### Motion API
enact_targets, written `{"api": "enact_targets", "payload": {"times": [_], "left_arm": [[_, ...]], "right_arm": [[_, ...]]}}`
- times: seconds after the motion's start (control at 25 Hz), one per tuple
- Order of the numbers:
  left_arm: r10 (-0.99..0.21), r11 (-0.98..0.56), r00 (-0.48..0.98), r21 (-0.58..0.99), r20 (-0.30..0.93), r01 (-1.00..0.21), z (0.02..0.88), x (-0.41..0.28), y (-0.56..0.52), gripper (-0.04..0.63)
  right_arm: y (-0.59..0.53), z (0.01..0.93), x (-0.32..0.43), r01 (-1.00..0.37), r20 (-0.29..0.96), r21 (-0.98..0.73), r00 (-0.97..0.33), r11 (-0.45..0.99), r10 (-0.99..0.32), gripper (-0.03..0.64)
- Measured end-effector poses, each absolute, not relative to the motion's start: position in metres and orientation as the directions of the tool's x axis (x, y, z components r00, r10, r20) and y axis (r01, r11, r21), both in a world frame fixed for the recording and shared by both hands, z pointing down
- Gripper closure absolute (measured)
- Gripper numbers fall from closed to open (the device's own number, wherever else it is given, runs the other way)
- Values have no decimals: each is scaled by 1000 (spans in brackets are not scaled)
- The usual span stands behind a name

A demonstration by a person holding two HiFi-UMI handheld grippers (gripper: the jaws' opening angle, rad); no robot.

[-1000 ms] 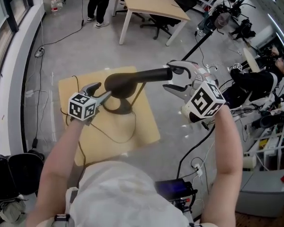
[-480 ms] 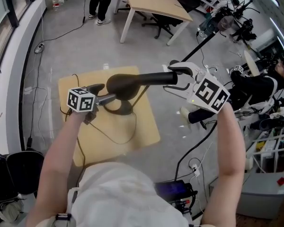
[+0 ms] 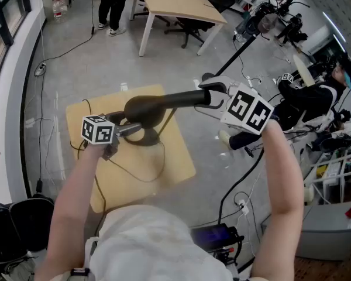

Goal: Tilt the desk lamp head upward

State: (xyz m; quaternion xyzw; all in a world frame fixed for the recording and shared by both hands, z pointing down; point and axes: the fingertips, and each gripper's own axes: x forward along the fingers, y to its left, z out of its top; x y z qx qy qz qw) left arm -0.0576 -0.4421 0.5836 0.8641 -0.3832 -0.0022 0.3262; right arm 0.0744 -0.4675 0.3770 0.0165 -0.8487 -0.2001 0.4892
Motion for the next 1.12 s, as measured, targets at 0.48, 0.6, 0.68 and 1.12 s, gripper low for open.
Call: {"api": "enact_targets", "payload": {"times": [0.48,0.6,0.68,1.12], "left_arm": [[-732,-465,630,483,261,-741,575,-68,-441,215],[-746,-455,608,457,273,-764,571,-74,-440,216],[-755,-452,593,433,281,-780,566,-79,-440,216],[-801,-442,533,330,273,-834,532,-101,-441,219]], "right_arm": [[-467,385,84,139,826,355,-510,924,-241,380],[-467,386,85,127,812,365,-529,922,-248,380],[-467,387,85,116,801,368,-543,922,-251,380],[-463,403,101,44,770,358,-579,933,-268,382]]}}
